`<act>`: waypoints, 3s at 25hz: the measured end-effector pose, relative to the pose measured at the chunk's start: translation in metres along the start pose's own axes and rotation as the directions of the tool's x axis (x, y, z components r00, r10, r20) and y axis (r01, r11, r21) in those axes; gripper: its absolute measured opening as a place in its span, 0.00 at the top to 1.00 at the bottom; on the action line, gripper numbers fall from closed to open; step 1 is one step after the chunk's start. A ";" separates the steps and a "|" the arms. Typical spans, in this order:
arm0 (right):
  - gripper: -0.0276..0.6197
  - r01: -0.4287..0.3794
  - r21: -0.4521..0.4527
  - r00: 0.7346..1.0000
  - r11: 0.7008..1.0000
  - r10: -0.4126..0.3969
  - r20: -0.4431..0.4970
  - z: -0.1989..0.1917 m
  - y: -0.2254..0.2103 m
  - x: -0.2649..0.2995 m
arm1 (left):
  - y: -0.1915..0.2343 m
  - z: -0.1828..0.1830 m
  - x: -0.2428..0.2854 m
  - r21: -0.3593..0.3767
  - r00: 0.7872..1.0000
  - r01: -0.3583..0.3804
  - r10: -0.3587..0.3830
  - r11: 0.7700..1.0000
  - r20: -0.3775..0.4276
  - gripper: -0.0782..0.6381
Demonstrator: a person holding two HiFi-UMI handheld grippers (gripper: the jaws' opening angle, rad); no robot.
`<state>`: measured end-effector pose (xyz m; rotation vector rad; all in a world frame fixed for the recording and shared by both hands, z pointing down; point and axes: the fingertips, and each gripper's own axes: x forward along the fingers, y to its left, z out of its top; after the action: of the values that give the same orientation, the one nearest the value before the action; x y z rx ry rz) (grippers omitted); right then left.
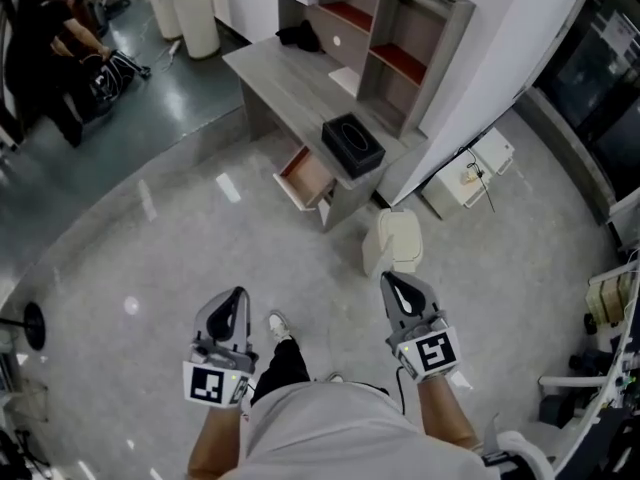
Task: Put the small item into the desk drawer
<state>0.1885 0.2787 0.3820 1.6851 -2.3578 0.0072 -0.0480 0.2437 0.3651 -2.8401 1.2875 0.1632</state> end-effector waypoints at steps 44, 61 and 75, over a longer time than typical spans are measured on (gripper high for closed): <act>0.92 -0.188 -0.079 0.979 0.979 0.180 -0.098 0.028 -0.083 0.330 | 0.206 -0.028 0.227 -0.046 0.994 -0.100 0.098 0.994 -0.049 0.87; 0.92 -0.312 -0.076 0.927 0.947 0.287 -0.240 -0.053 -0.075 0.407 | 0.211 -0.057 0.214 -0.042 0.975 -0.192 0.185 0.981 -0.122 0.87; 0.92 -0.388 -0.053 0.839 0.920 0.329 -0.433 -0.177 -0.066 0.489 | 0.220 -0.075 0.189 -0.012 0.927 -0.317 0.307 0.948 -0.216 0.87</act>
<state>0.1353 -0.1734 0.6421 1.0258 -2.2387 0.2404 -0.0835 -0.0475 0.4264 -2.7280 1.7993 -0.1128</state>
